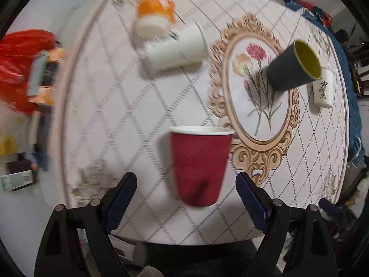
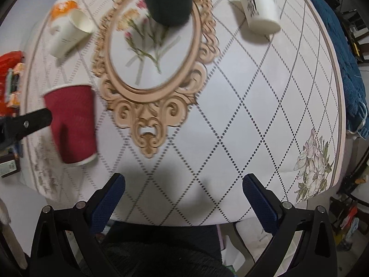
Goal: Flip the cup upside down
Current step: 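Lower the red cup upright onto the tablecloth and open the left gripper, then grasp the red cup with the right gripper, rolling the tool over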
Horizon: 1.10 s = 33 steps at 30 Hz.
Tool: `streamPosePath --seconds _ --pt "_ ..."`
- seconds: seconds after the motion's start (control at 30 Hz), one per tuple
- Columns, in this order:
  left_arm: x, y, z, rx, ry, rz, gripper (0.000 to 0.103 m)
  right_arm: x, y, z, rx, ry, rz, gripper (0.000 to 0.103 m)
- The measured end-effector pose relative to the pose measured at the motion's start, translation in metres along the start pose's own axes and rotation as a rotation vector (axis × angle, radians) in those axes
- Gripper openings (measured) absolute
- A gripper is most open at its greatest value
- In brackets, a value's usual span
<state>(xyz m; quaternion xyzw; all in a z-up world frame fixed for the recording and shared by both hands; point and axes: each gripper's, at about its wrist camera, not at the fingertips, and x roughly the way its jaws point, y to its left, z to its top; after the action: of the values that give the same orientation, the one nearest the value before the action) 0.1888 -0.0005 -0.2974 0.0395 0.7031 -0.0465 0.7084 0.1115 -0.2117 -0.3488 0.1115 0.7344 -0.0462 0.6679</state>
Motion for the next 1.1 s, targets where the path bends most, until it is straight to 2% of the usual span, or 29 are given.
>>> streamPosePath --seconds 0.1,0.27,0.63,0.7,0.97,1.1 --pt "-0.024 0.018 -0.018 0.001 -0.057 0.065 0.088 -0.021 0.013 -0.01 -0.016 -0.042 0.012 0.103" --pt "-0.041 0.045 -0.043 -0.017 -0.093 0.104 0.088 -0.05 0.044 -0.019 -0.046 -0.091 0.04 0.103" --pt "-0.056 0.092 -0.069 -0.061 -0.134 0.093 0.088 -0.073 0.098 -0.04 -0.06 -0.164 0.078 0.103" --pt "-0.053 0.097 -0.072 -0.063 -0.128 0.113 0.088 -0.073 0.108 -0.043 -0.073 -0.173 0.076 0.103" --pt "-0.029 0.13 -0.081 -0.173 -0.075 0.102 0.088 -0.062 0.137 -0.043 -0.162 -0.133 0.05 0.103" --pt "-0.014 0.142 -0.079 -0.237 -0.047 0.092 0.092 -0.059 0.157 -0.033 -0.334 -0.132 -0.004 0.103"
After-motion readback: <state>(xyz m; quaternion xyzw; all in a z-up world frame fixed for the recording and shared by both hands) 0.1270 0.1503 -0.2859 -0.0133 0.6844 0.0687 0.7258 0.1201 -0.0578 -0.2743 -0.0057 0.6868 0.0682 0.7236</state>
